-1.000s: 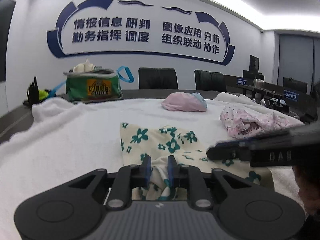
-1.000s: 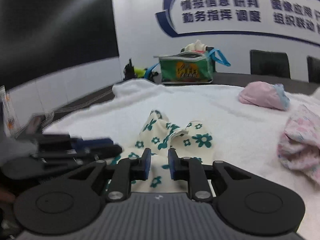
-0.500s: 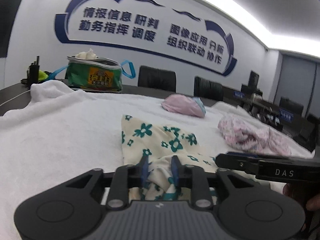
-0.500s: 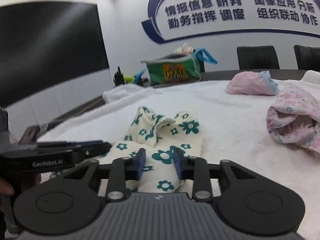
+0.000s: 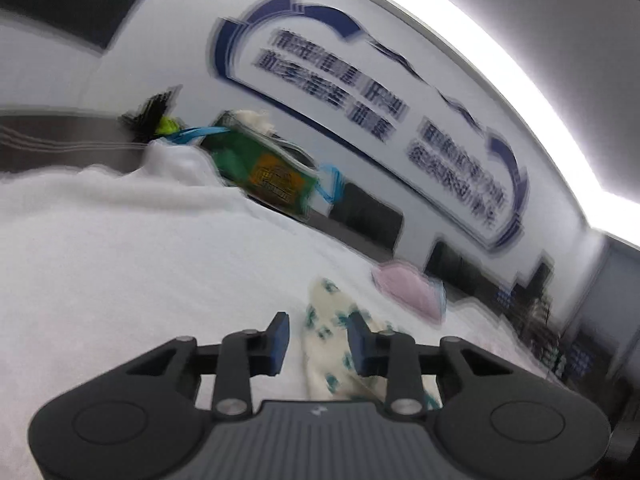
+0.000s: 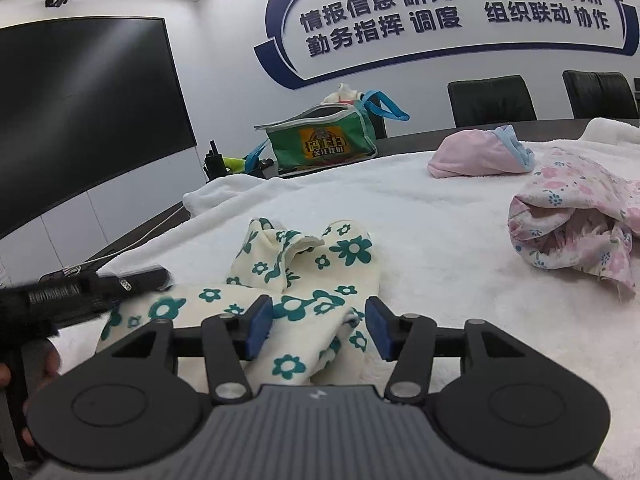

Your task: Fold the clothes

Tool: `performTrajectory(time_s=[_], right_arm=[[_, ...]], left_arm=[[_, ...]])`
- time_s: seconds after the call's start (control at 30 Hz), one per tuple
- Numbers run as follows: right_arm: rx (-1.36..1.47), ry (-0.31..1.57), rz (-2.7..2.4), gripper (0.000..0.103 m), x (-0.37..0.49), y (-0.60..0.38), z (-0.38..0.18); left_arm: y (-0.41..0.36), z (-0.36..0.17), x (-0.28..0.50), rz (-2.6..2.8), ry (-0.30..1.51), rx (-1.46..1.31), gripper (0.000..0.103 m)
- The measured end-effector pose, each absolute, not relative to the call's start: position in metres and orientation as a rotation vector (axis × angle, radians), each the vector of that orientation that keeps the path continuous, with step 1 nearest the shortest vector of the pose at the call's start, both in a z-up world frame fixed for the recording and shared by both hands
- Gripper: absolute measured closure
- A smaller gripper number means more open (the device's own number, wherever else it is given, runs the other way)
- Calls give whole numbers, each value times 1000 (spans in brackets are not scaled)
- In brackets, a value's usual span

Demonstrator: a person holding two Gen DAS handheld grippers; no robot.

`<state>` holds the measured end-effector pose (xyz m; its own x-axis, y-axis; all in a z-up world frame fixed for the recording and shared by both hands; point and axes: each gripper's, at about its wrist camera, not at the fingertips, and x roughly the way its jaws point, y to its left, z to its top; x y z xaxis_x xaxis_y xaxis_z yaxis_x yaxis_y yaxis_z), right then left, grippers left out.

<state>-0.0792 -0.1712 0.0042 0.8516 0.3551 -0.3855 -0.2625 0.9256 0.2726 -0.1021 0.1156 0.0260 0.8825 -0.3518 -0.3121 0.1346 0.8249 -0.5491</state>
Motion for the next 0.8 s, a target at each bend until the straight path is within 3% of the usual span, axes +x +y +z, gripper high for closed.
performTrajectory(time_s=[0.13,0.2,0.27,0.3,0.47,0.8], right_arm=[[210,445,323,48,-80,-170,4],[212,448,325,46,-79,-170,4],[216,451,326,45,-79,-171,4],[216,451,326,42,-79,-171,4],[204,445,325,39,-80,-169,5],[208,431,321,35,-83,-170,5]], left_arm=[[136,26,-112,-270,416,-672,70],[127,34,-123,-296,379,-612,44],[114,40,-132,-308,317,-537,28],[107,42,-135,-313,293,-498,26],[74,38,-128,-290,347,-328,27],[80,25,-112,-262,439,-373,28]])
